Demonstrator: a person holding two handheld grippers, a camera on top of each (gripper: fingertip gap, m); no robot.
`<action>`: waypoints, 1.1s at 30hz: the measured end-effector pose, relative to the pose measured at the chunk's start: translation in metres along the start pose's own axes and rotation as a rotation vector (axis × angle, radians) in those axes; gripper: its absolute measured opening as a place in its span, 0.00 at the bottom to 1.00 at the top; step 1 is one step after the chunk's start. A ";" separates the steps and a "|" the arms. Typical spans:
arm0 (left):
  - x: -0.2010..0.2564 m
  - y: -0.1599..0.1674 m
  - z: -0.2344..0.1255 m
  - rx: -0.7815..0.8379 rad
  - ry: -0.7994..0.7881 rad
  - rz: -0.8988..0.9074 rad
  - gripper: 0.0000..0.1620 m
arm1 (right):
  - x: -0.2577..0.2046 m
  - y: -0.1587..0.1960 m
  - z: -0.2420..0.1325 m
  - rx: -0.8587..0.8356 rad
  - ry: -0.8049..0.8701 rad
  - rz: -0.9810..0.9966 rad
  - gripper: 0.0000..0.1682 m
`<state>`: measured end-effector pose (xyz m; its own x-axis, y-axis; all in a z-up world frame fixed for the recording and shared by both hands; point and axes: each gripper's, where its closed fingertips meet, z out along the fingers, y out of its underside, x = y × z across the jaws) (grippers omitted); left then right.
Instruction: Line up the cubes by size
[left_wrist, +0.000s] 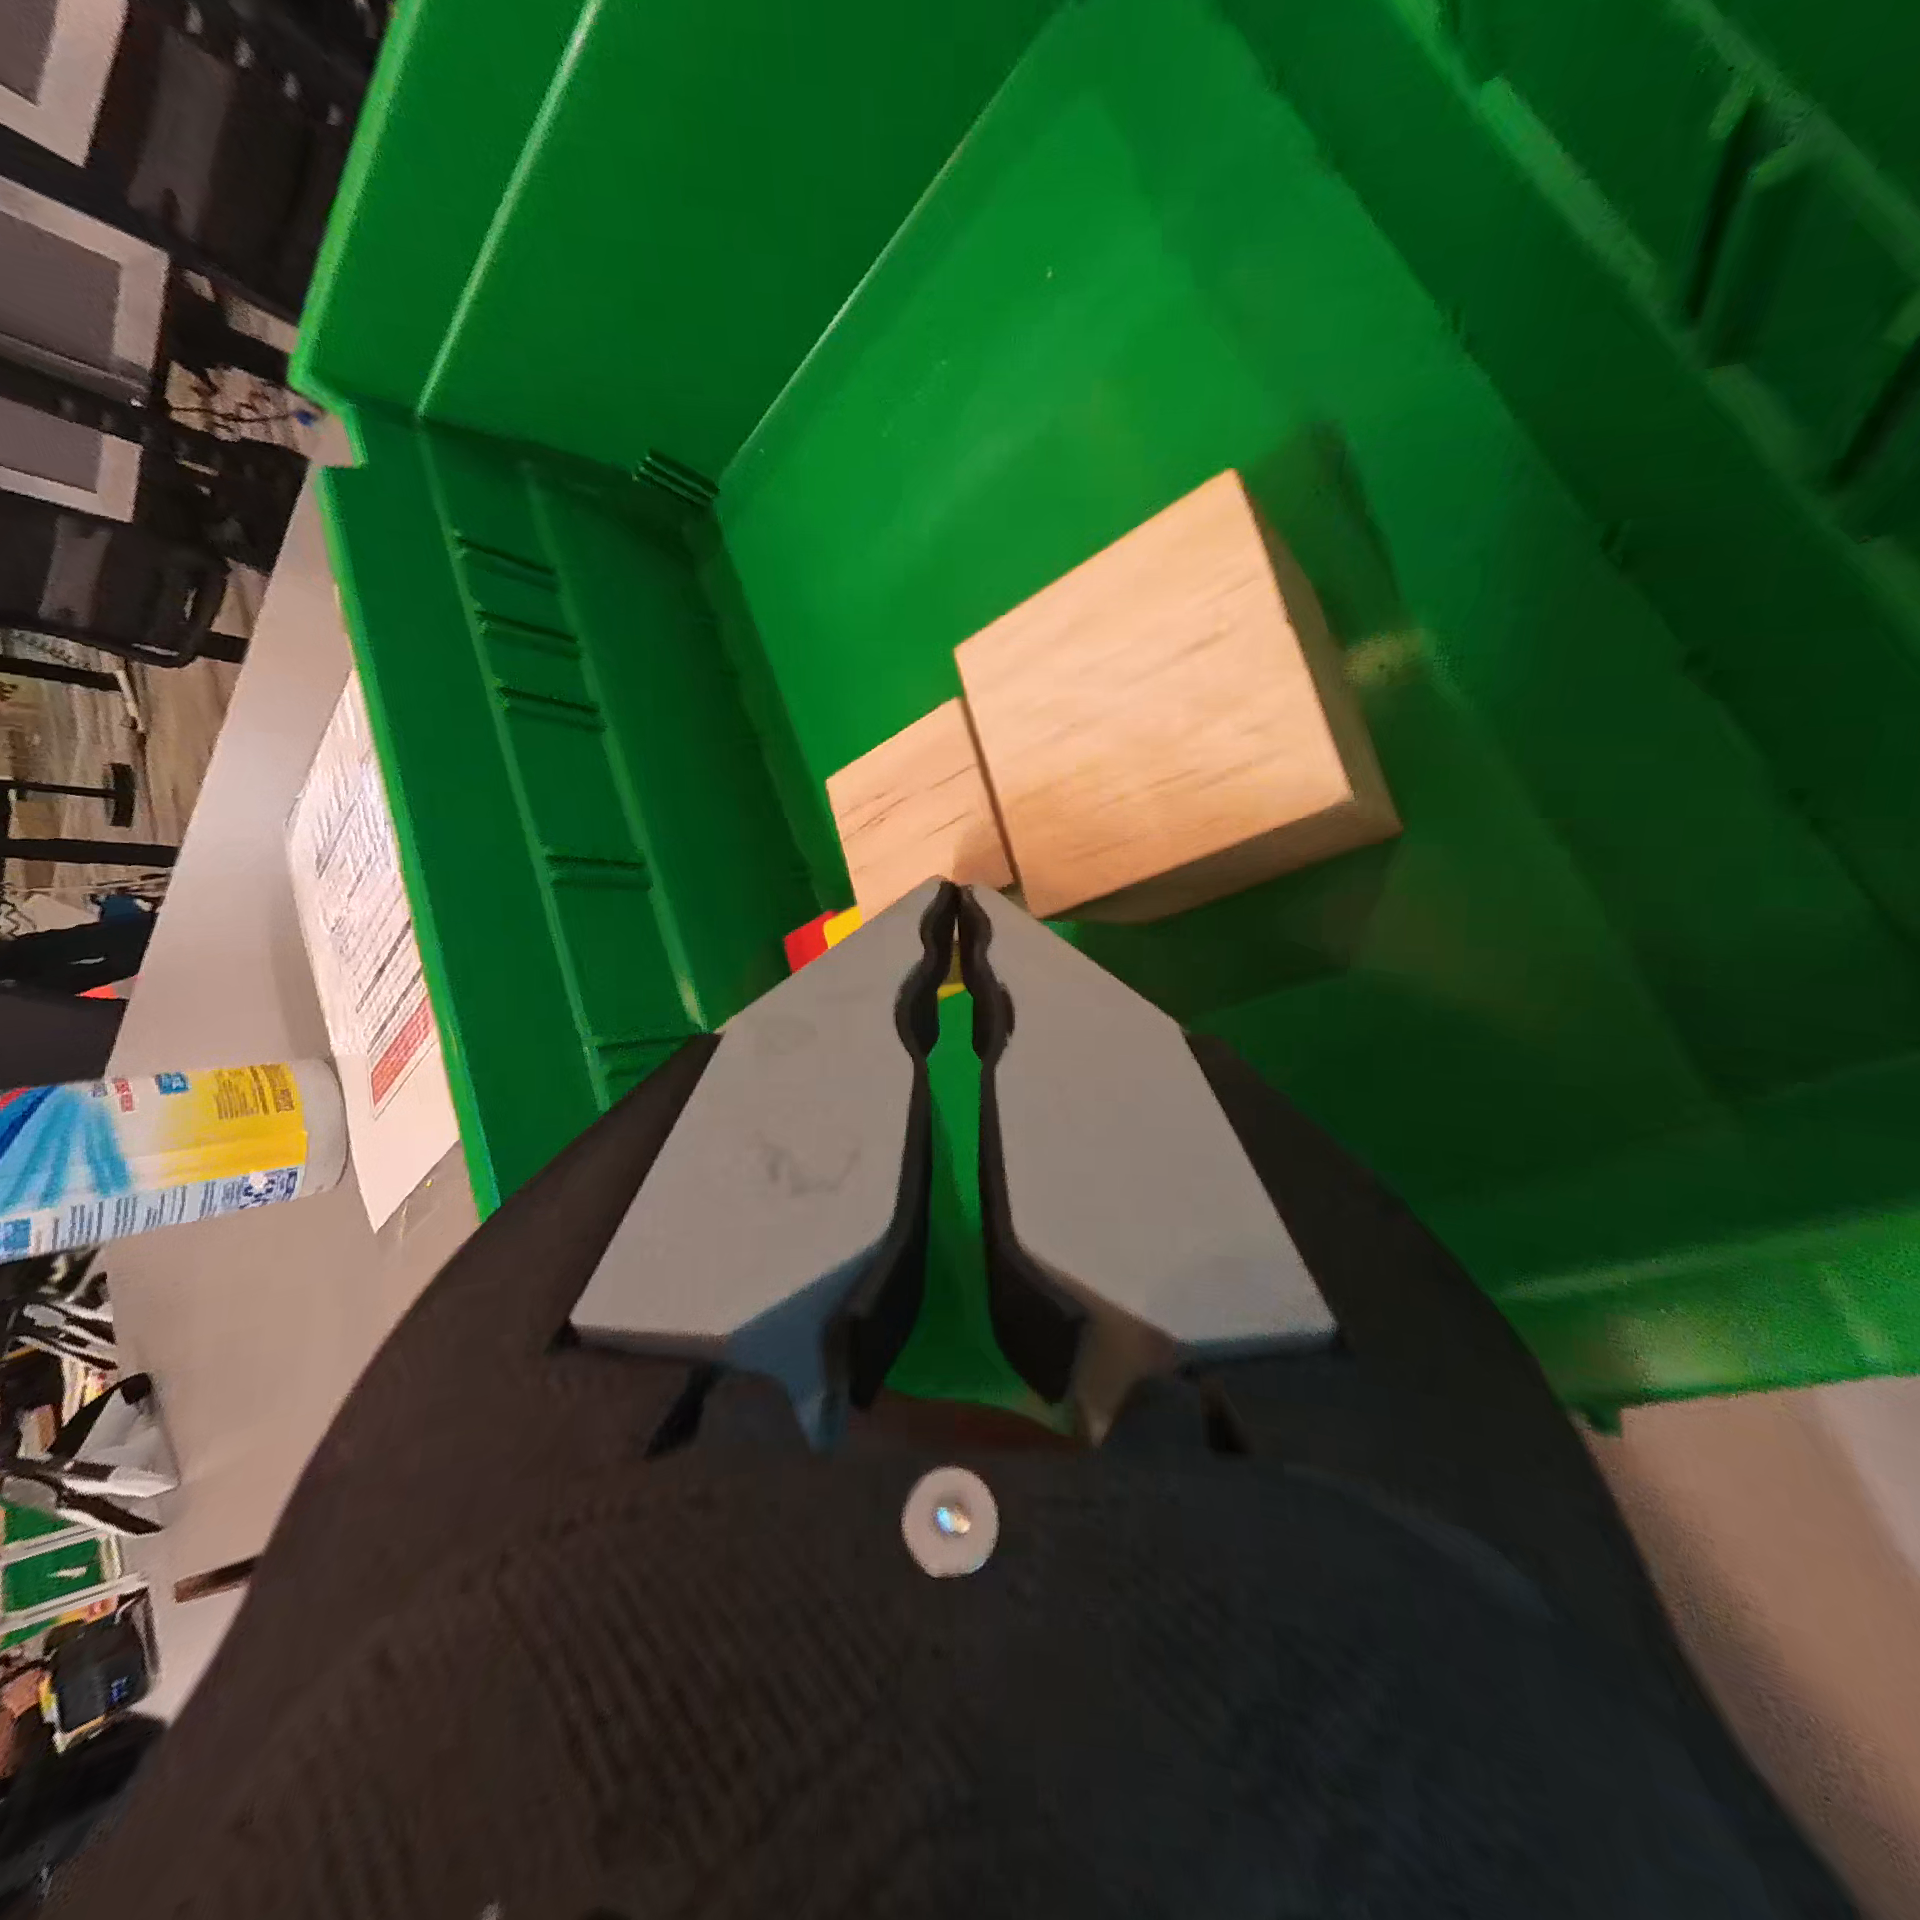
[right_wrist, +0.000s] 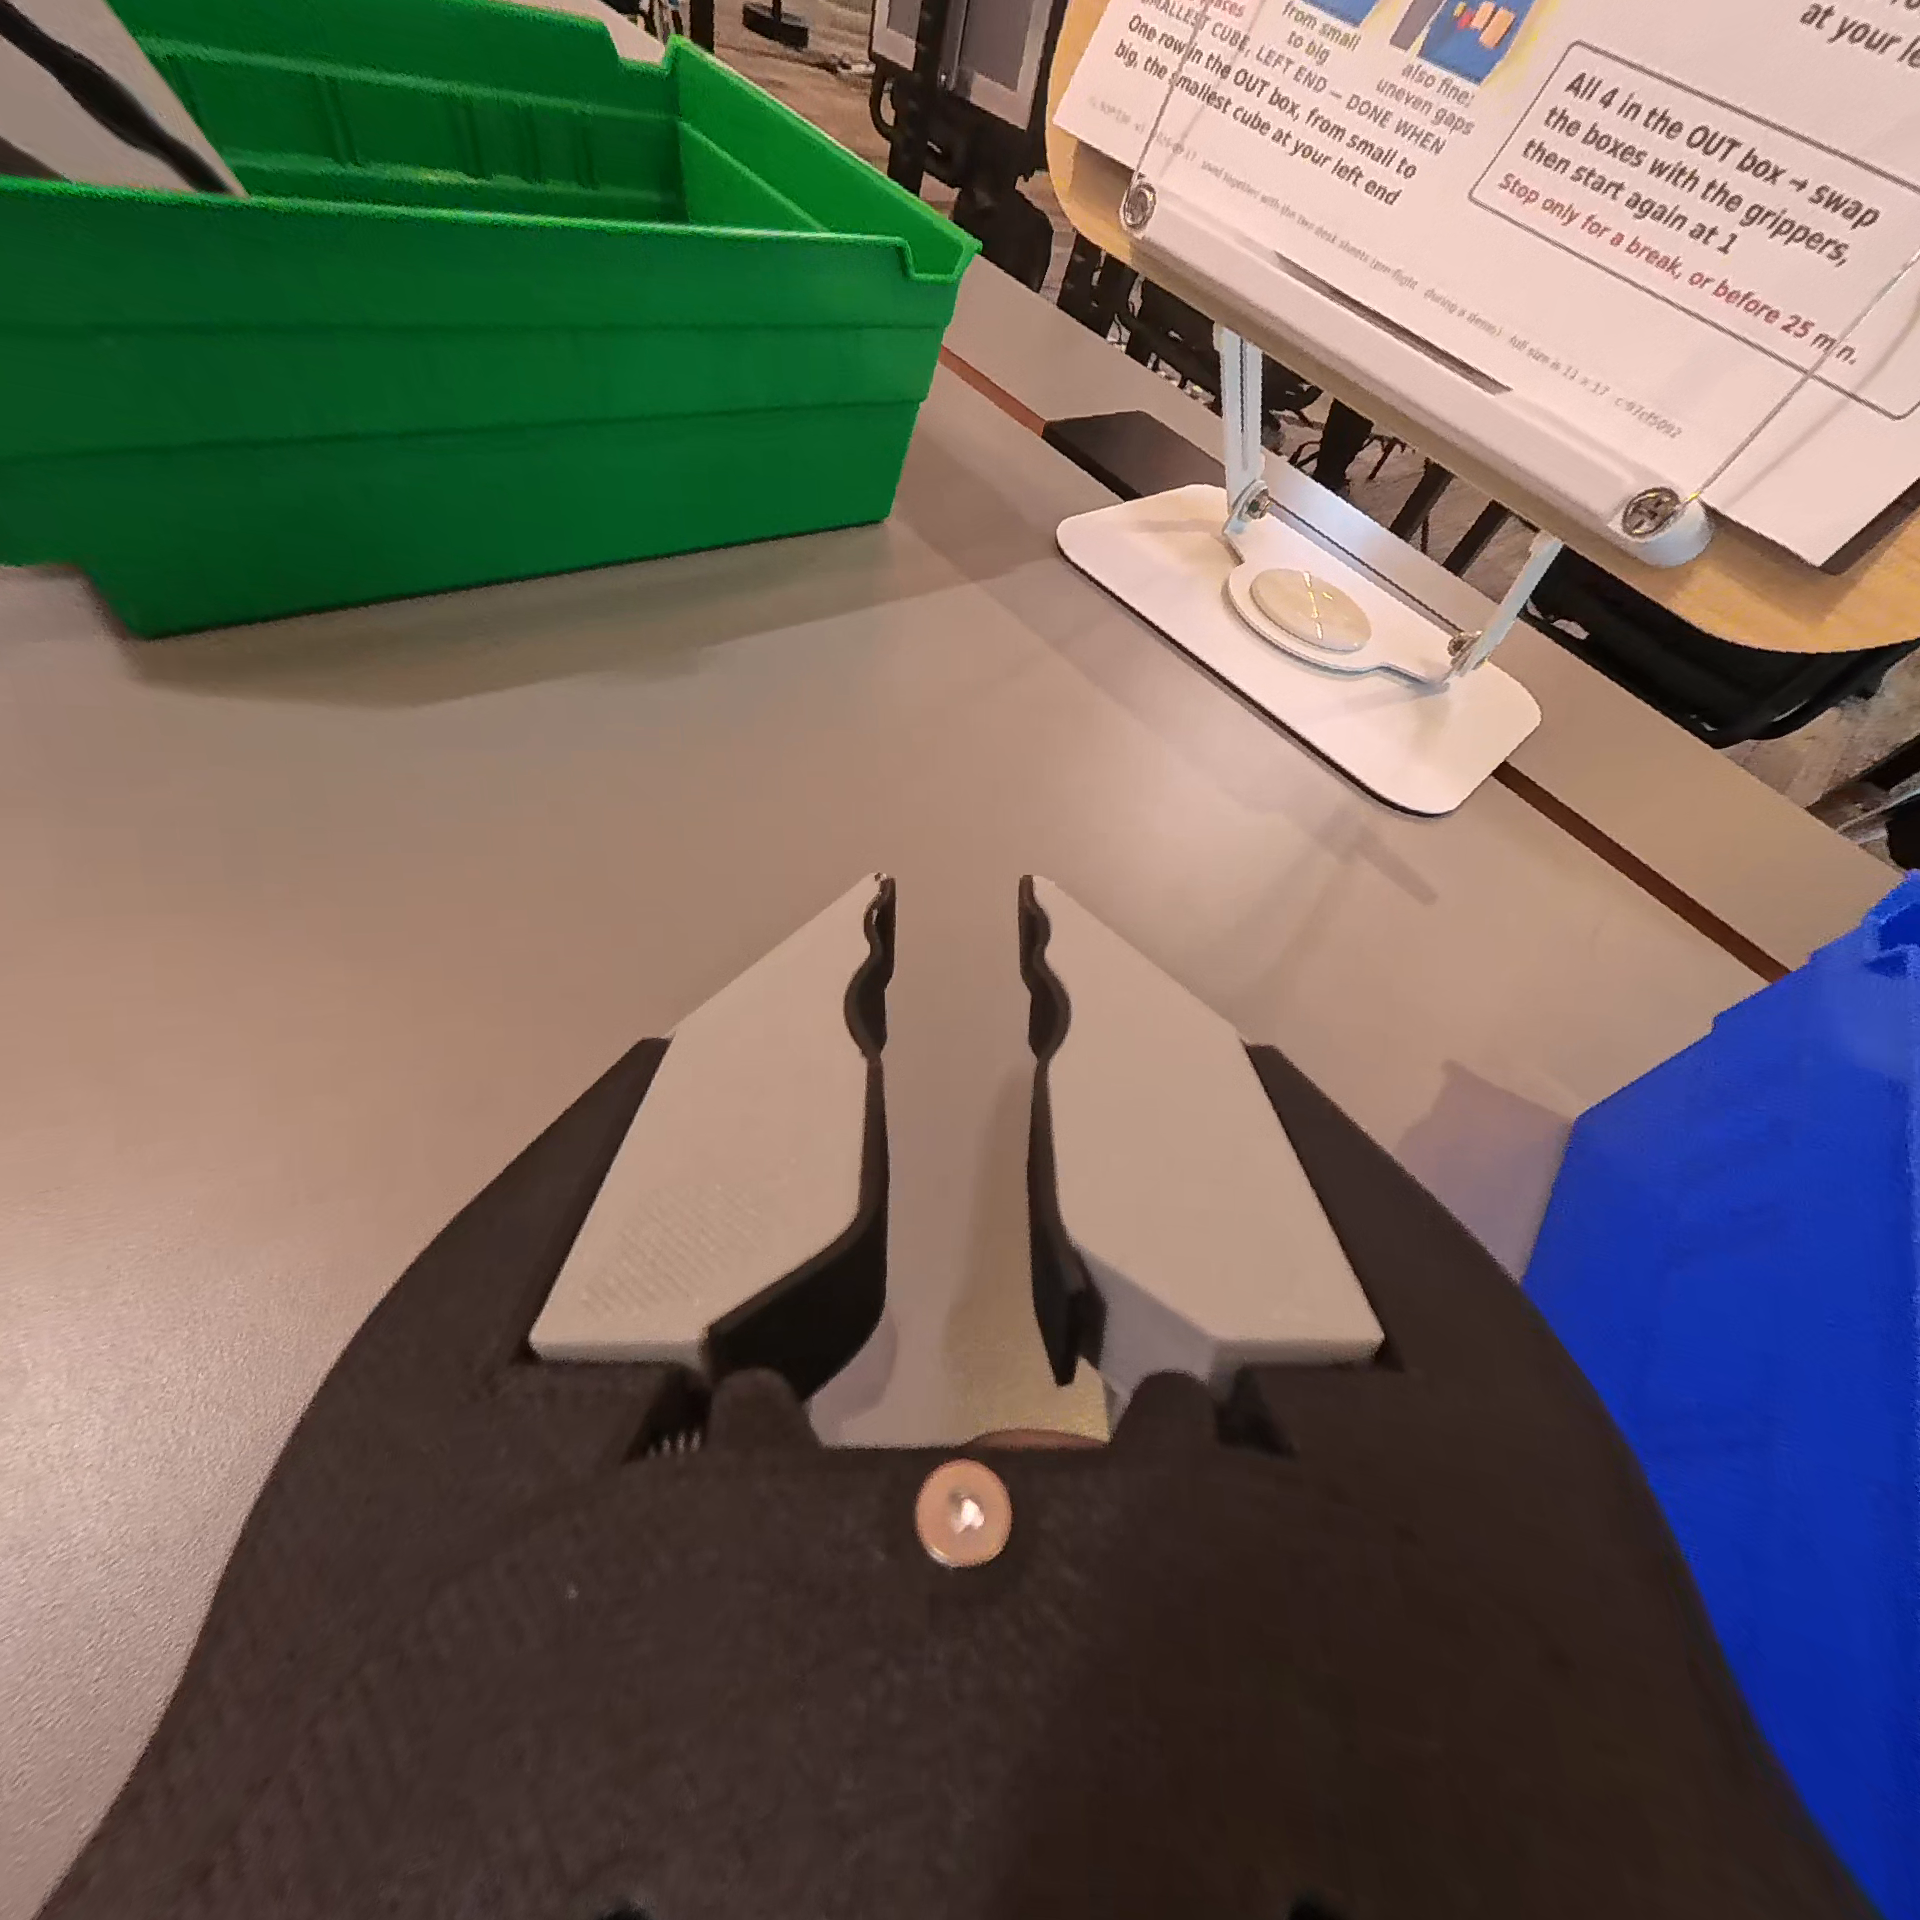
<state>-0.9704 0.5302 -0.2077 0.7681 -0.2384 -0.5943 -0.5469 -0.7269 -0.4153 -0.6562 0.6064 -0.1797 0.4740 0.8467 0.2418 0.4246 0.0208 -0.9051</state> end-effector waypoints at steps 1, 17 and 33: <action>-0.001 -0.002 0.002 -0.003 0.014 0.003 0.00 | 0.000 -0.001 -0.001 0.003 -0.001 0.002 0.12; -0.014 -0.015 -0.010 0.152 -0.111 -0.123 0.01 | 0.000 0.000 -0.001 0.006 -0.015 0.016 0.12; -0.058 -0.022 0.036 0.058 -0.181 -0.124 0.00 | -0.004 -0.002 -0.003 0.009 -0.011 -0.020 0.12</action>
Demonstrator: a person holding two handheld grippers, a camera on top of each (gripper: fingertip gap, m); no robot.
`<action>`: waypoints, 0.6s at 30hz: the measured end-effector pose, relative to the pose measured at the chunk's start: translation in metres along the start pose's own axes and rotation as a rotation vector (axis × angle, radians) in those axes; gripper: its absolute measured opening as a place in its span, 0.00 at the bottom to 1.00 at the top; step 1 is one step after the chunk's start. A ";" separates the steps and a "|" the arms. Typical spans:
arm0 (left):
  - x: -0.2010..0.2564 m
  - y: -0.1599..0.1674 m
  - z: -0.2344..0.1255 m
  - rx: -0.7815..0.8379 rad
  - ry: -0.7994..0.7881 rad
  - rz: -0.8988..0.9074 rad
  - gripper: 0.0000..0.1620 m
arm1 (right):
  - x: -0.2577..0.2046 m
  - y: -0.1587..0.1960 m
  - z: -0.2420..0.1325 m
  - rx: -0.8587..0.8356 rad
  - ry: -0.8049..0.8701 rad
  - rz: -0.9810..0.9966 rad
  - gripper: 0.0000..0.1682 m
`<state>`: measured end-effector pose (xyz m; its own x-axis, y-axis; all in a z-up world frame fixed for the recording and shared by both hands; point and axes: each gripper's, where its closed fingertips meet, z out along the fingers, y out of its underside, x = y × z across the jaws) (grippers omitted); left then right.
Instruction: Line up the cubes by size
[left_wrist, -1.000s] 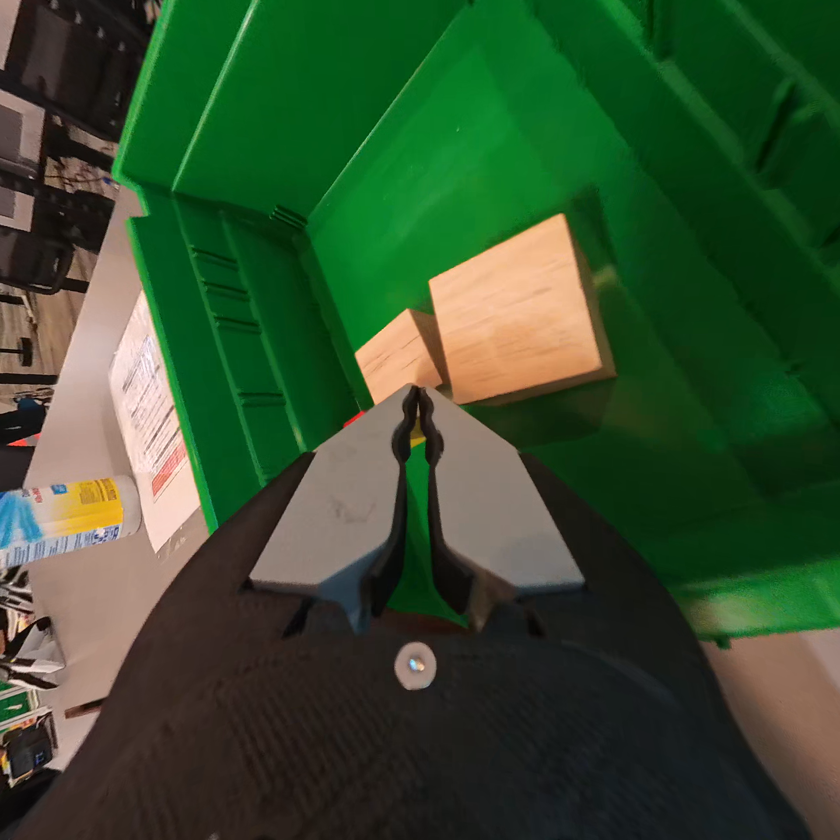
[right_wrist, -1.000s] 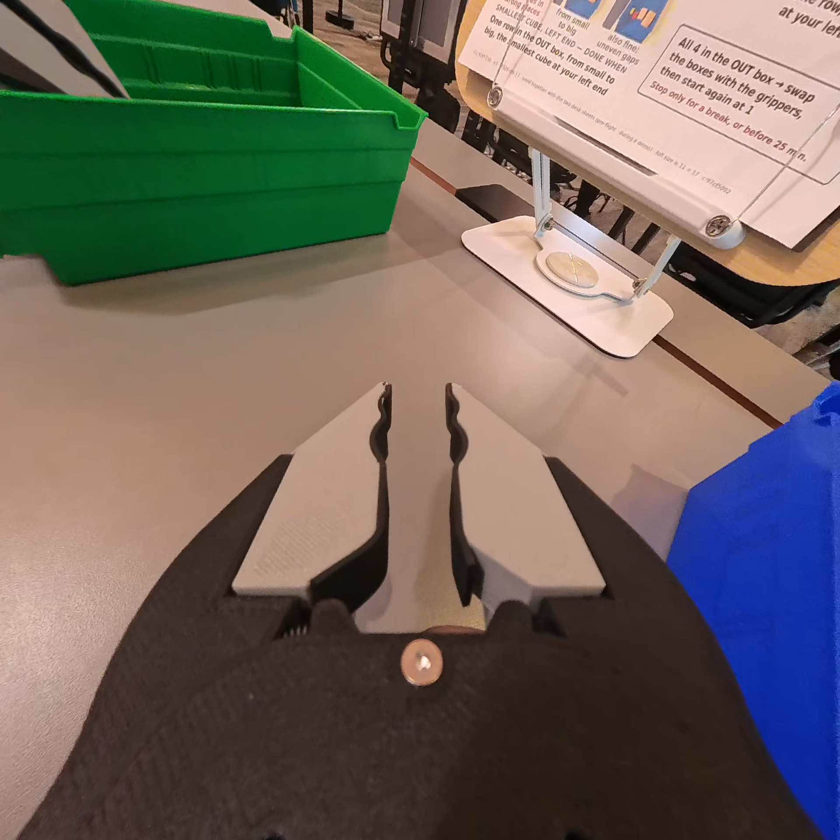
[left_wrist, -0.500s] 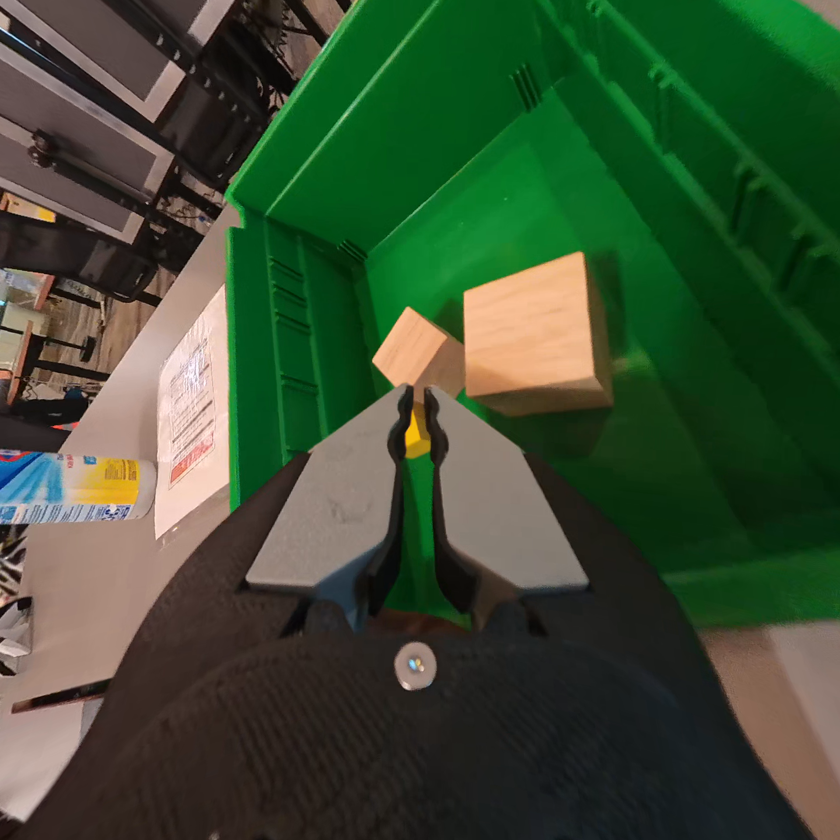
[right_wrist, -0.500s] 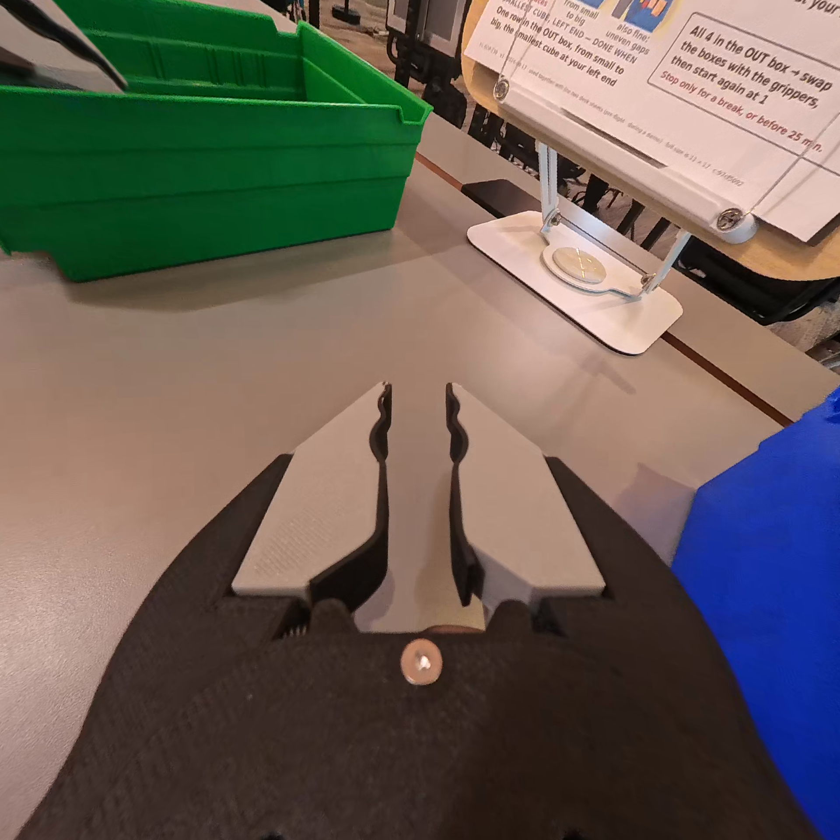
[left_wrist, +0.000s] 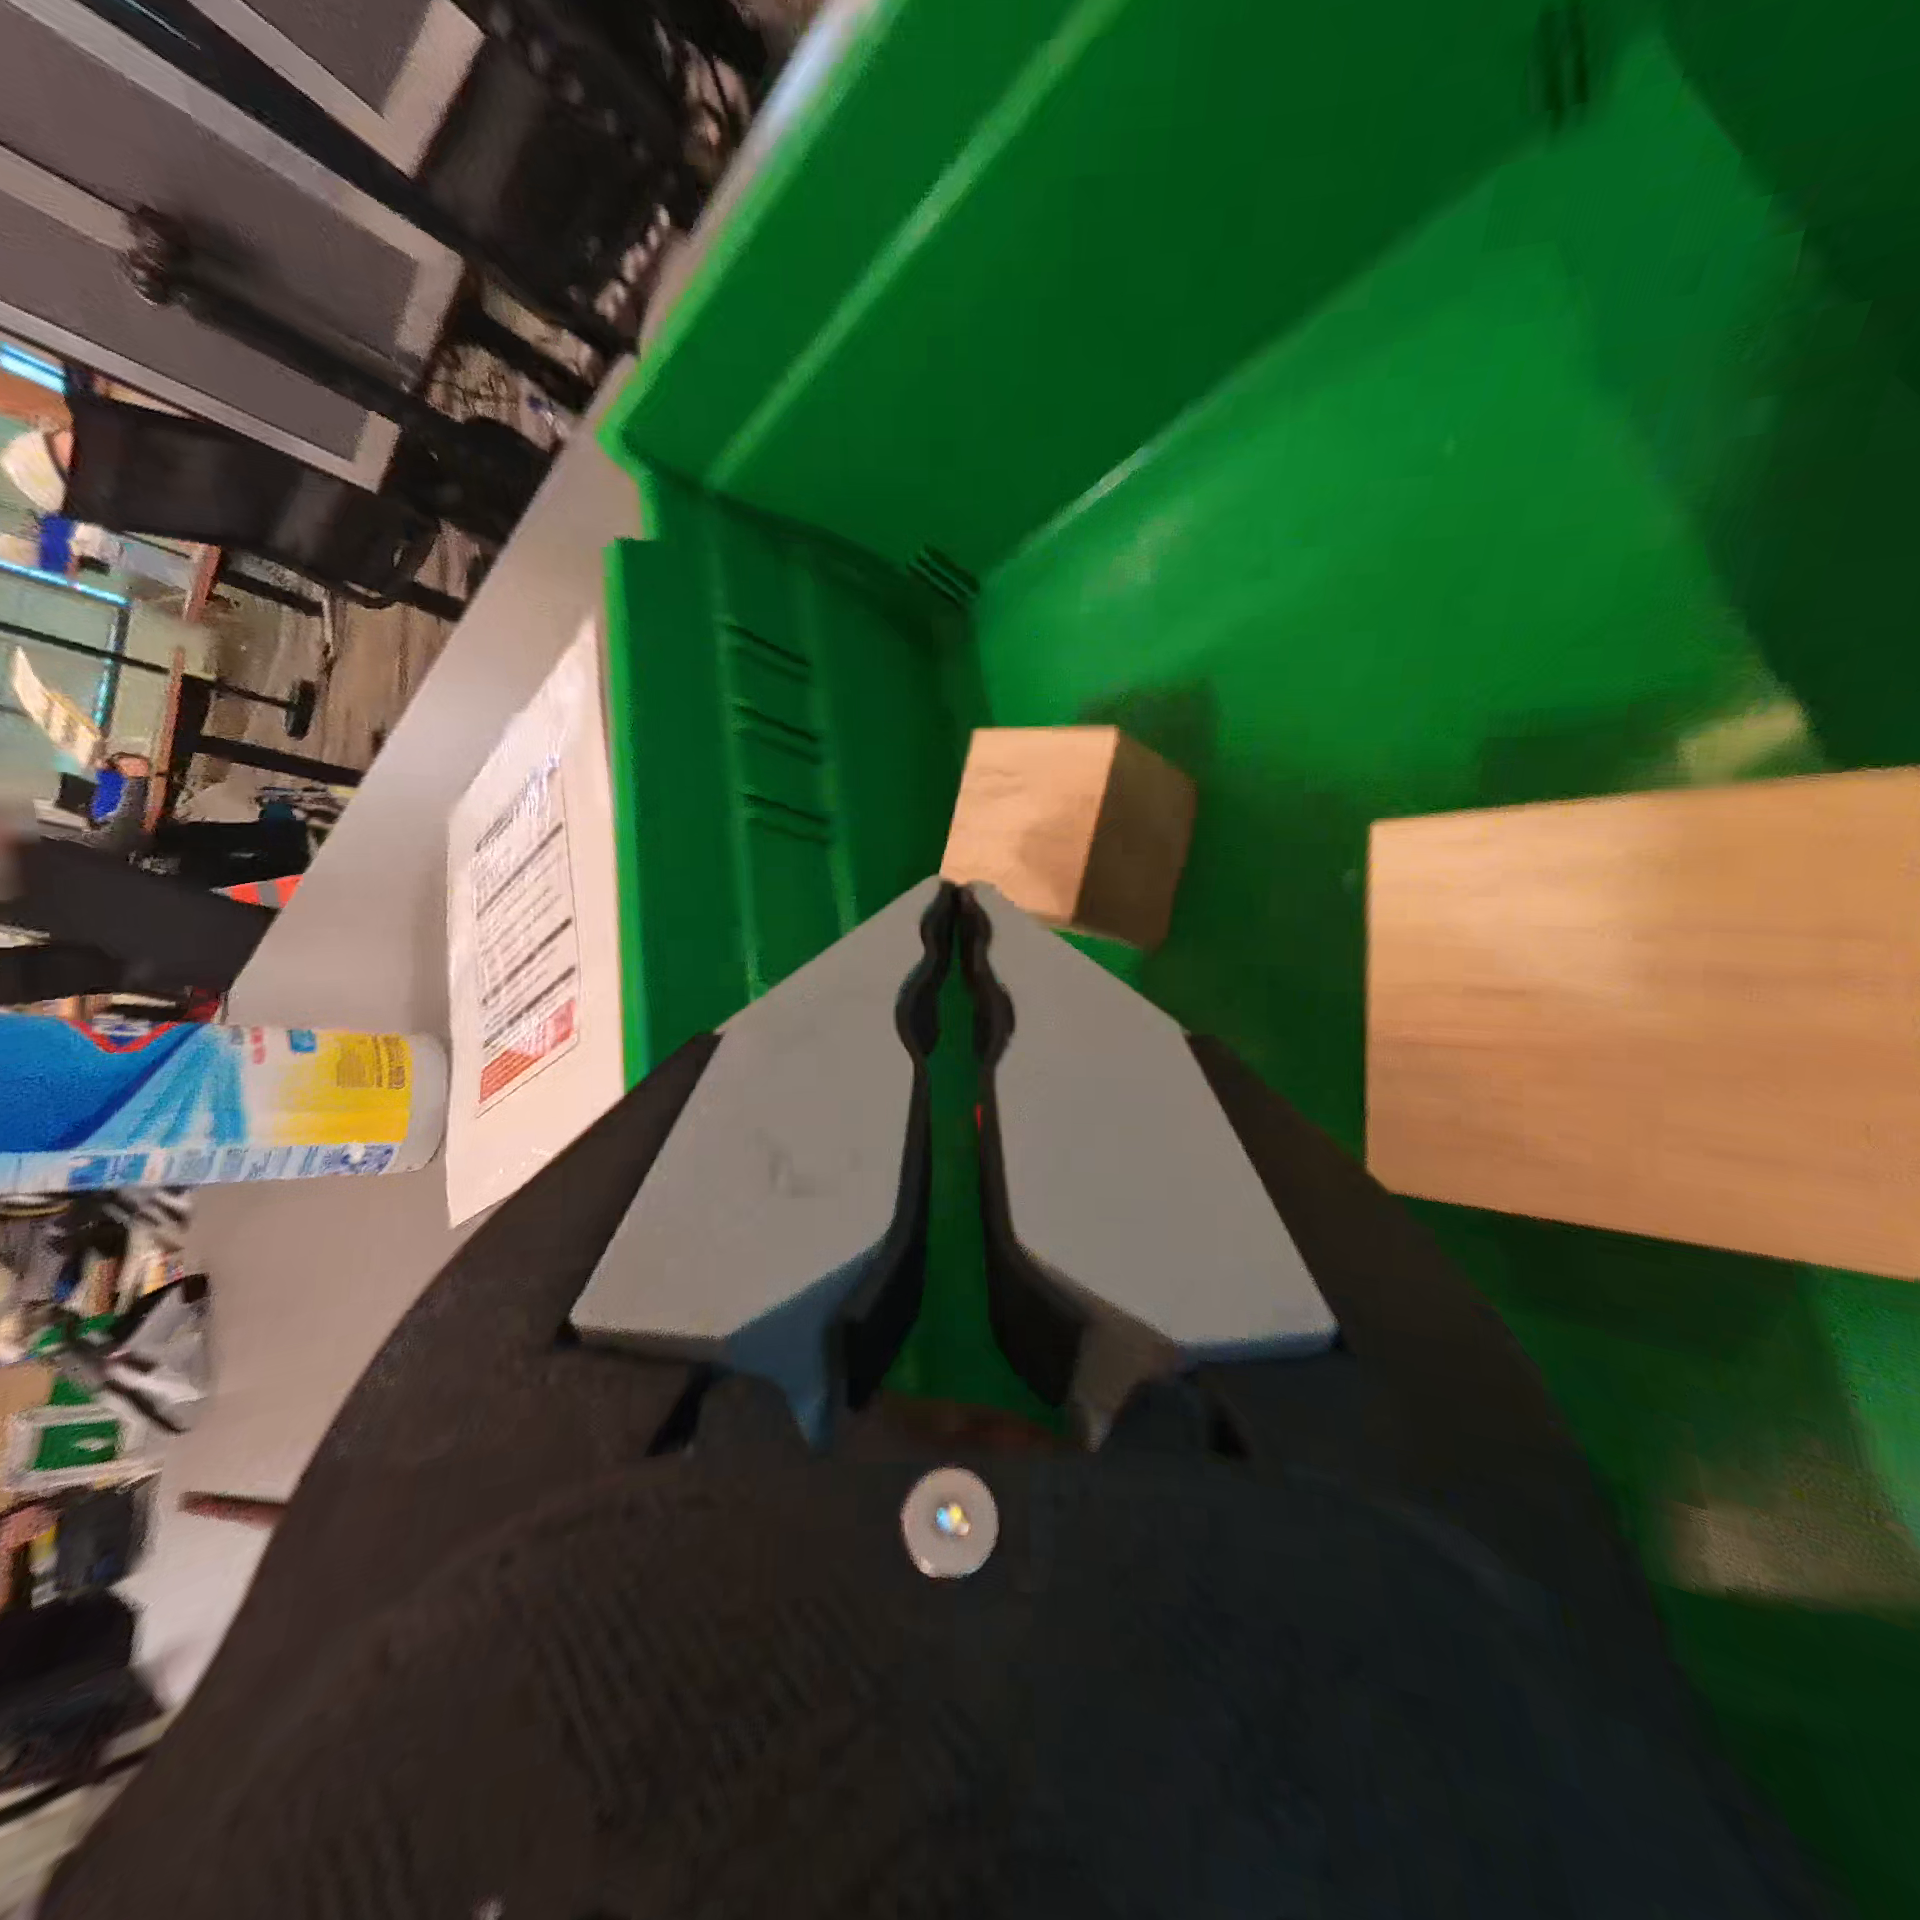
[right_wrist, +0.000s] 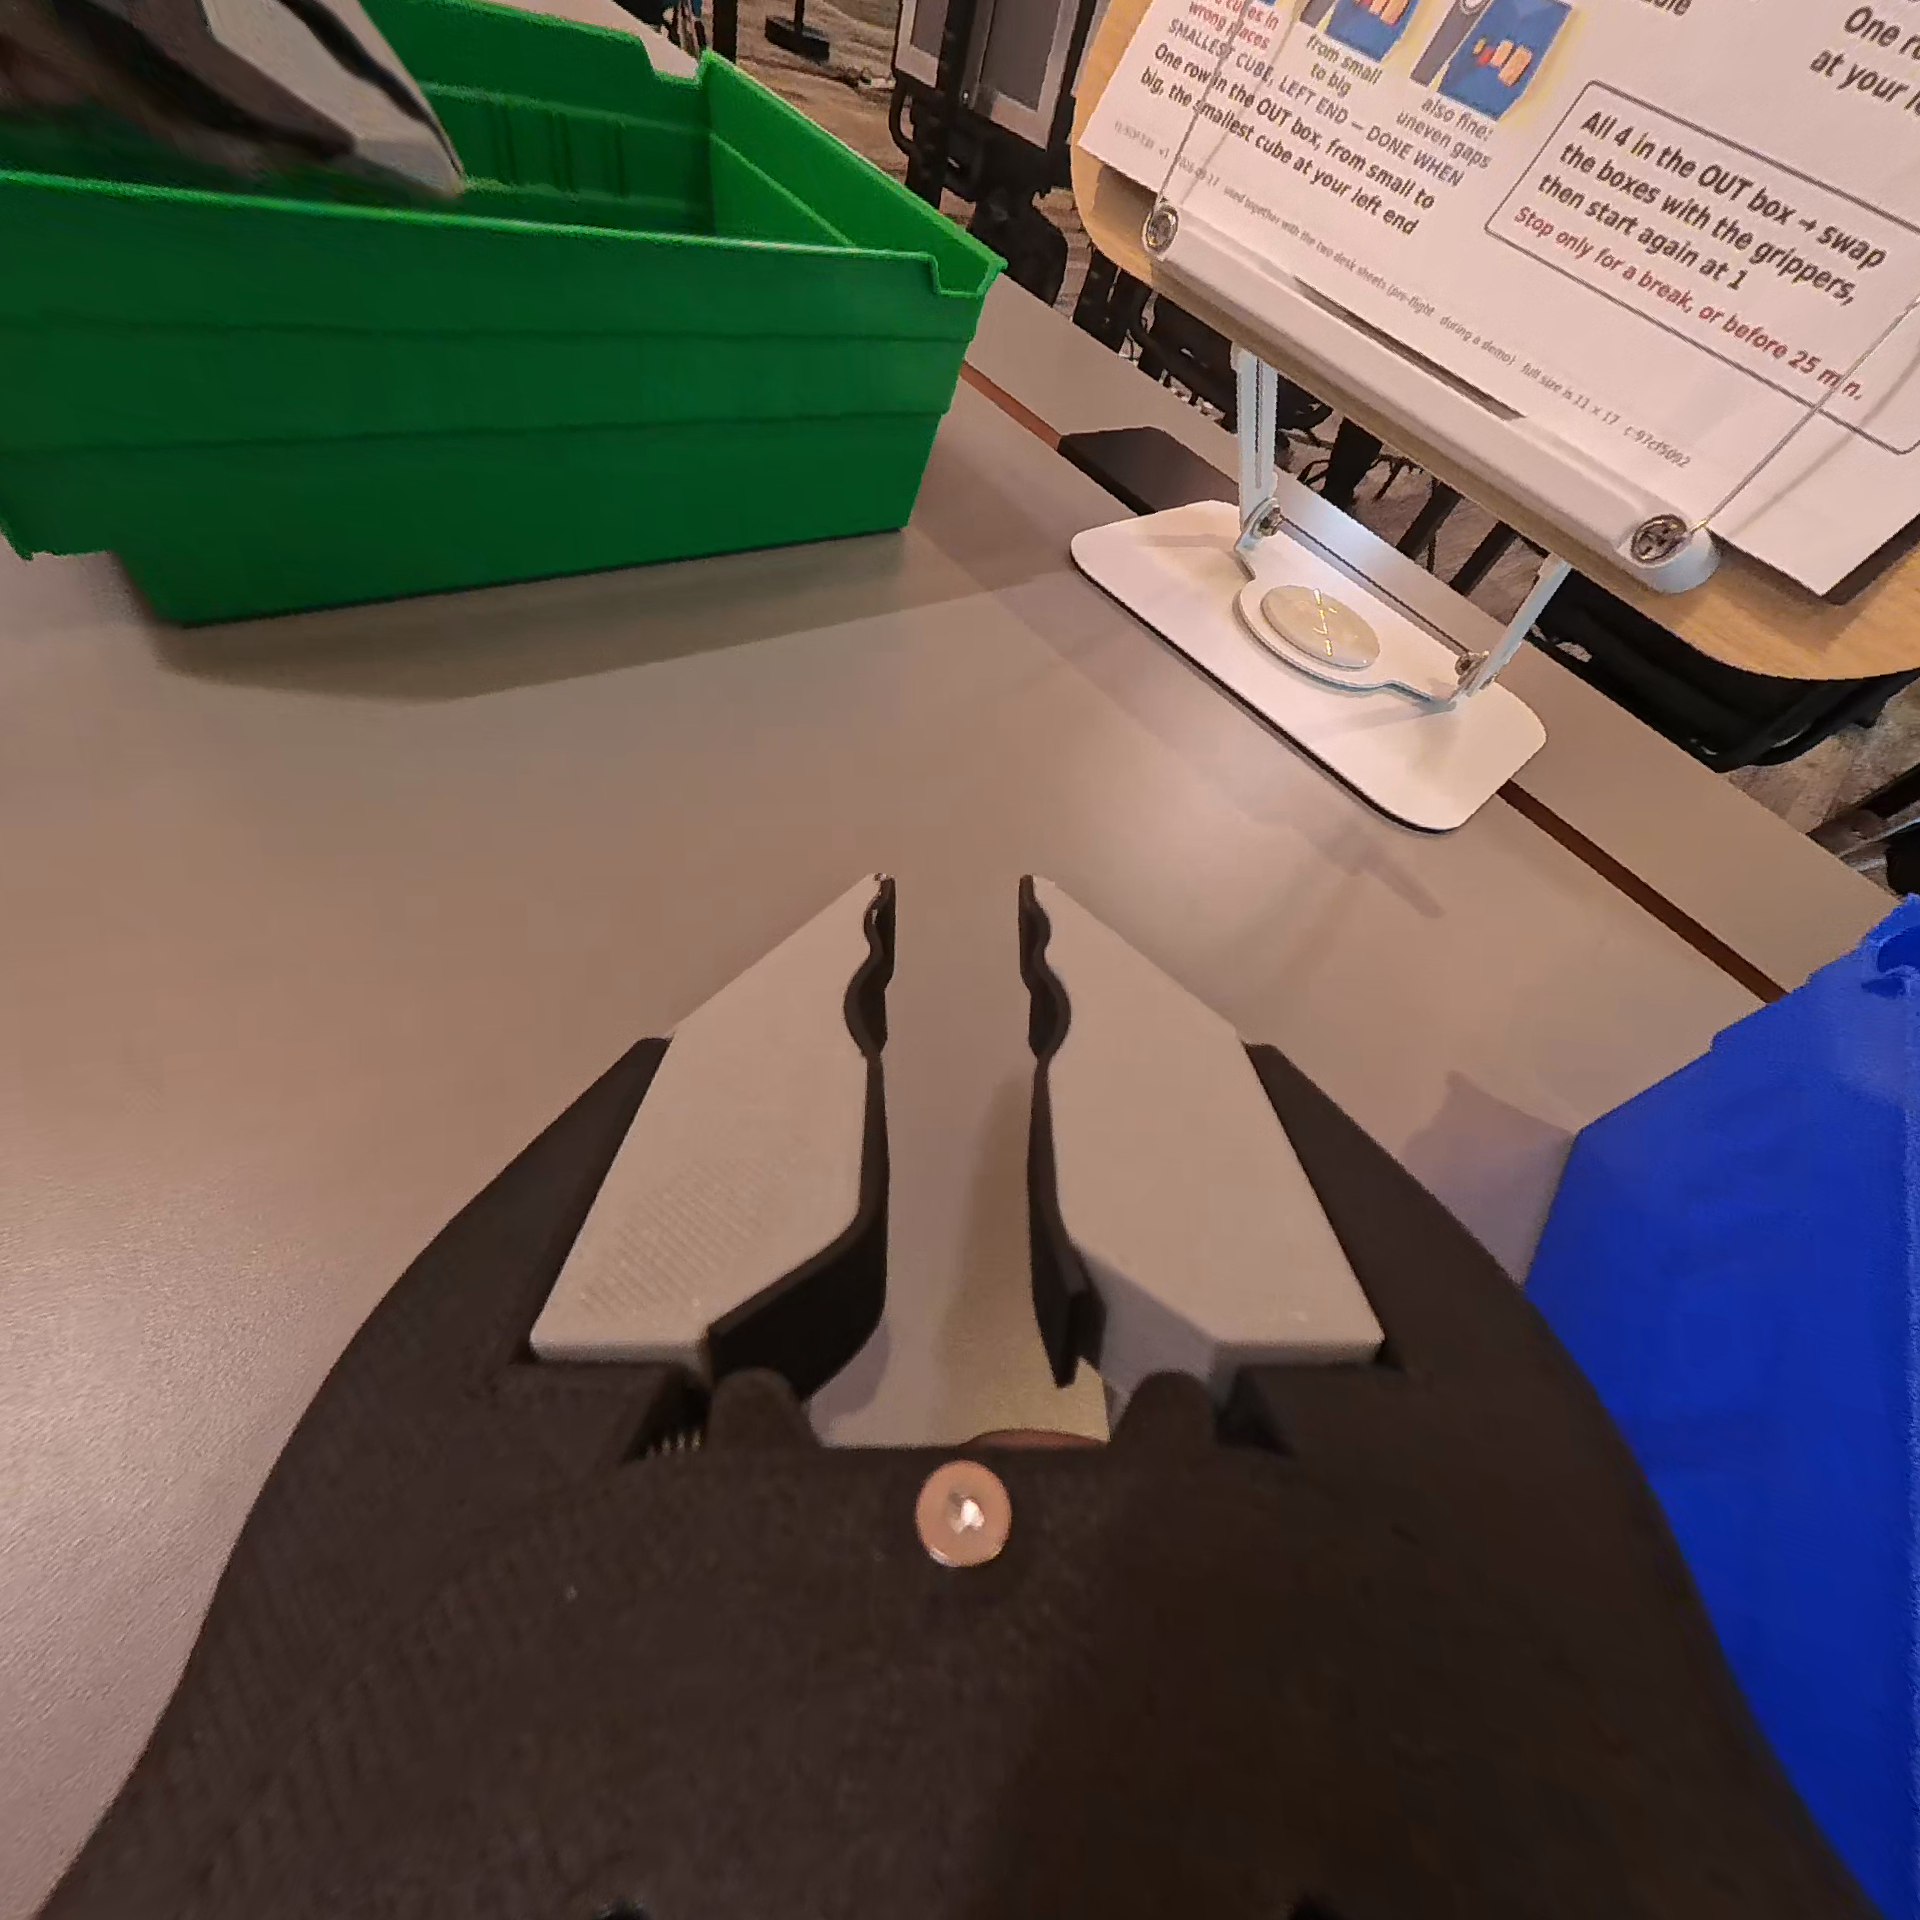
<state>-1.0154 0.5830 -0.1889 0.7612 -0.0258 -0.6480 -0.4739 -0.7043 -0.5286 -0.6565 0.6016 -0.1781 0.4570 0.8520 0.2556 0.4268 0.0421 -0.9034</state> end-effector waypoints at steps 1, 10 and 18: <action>0.000 -0.005 -0.005 0.034 0.008 -0.027 0.00 | 0.000 -0.001 0.000 0.002 -0.003 0.001 0.12; 0.051 0.028 -0.042 -0.079 0.193 0.128 0.00 | -0.005 -0.001 0.000 -0.001 -0.013 -0.016 0.12; 0.052 0.064 -0.013 -0.338 0.236 0.364 0.00 | -0.006 -0.001 0.001 -0.003 -0.018 -0.015 0.12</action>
